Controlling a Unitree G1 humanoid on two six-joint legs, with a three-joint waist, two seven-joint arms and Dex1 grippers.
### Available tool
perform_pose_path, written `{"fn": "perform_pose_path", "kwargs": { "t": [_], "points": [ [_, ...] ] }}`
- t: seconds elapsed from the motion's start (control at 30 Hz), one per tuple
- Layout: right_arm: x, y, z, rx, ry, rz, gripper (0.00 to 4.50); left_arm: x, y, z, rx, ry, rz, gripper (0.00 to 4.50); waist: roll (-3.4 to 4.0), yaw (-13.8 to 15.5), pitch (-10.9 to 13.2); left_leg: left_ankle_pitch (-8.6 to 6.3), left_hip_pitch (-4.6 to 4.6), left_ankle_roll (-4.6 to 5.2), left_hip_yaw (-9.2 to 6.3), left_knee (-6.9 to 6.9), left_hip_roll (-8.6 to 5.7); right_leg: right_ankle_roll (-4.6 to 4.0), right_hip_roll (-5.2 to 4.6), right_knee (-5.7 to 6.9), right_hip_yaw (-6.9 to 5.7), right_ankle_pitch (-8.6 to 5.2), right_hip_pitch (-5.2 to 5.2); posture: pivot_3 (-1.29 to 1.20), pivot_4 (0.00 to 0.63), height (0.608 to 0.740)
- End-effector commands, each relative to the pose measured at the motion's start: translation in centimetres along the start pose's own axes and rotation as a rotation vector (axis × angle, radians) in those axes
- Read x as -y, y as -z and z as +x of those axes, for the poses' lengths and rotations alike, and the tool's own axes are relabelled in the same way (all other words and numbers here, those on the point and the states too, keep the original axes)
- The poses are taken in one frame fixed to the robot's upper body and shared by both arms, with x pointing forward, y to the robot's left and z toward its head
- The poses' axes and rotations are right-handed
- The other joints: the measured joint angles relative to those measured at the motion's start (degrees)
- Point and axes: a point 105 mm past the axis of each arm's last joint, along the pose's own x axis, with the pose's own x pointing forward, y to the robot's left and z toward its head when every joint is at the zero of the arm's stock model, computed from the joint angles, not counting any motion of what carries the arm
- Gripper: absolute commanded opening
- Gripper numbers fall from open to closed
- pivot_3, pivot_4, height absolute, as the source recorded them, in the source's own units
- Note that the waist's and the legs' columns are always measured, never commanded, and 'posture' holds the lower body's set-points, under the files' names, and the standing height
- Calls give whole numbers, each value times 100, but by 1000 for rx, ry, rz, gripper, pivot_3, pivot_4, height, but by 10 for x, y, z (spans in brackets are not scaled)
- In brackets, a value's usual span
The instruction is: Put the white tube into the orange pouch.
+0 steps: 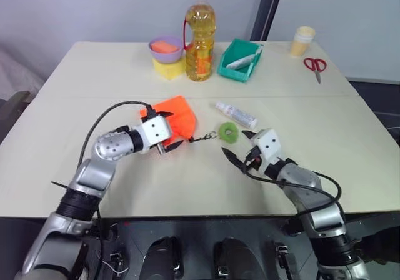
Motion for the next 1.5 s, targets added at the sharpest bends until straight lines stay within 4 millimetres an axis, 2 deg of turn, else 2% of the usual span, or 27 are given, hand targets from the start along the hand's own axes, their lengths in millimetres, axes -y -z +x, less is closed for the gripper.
{"fn": "perform_pose_path", "kwargs": {
  "t": [0.03,0.1,0.2,0.33,0.47,0.57,0.83,1.2,1.5],
  "points": [
    [-5,-15,-5,44,-30,-16,4500,-22,0,-22,30,-124,-101,4459,0,-13,0,0,0,0,0,0,0,1,0,0,0,0,-1,0,150,727],
    [-6,-15,-5,39,-39,-14,4500,-25,7,-31,31,-144,-181,4459,0,-5,0,1,0,0,0,0,1,2,1,1,-1,0,0,0,150,727],
    [-8,-15,-4,38,-47,-11,4500,-33,29,-46,12,-186,-395,4459,0,17,0,1,0,0,0,5,1,3,1,1,-2,1,2,0,150,727],
    [-11,-15,-1,44,-50,-9,4500,-32,43,-51,17,-157,-568,4459,0,35,0,1,1,0,0,9,0,4,0,1,-4,0,6,0,150,727],
    [-12,-16,1,56,-37,-4,4500,-35,45,-50,57,-121,-711,4459,-1,32,0,3,1,-4,-1,8,0,4,1,1,-5,1,6,0,150,727],
    [-13,-16,1,62,-20,3,4500,-36,42,-47,79,-64,-750,4459,0,22,0,7,0,-12,-1,8,0,4,1,1,-5,1,6,0,150,727],
    [-14,-15,1,70,8,6,4500,-37,41,-37,45,42,-639,4459,0,9,0,20,0,-35,0,6,0,4,2,1,-5,0,4,0,150,727],
    [-12,-16,4,79,12,-1,4500,-38,46,-21,-33,35,-411,4459,0,18,0,1,-2,-2,-1,6,0,0,-2,1,-4,-1,2,0,150,727],
    [-13,-17,6,88,8,-4,4500,-41,63,-32,-118,17,-351,4459,0,4,0,1,-2,-2,-1,4,0,2,1,1,-4,0,-1,0,150,727]
  ]
}}
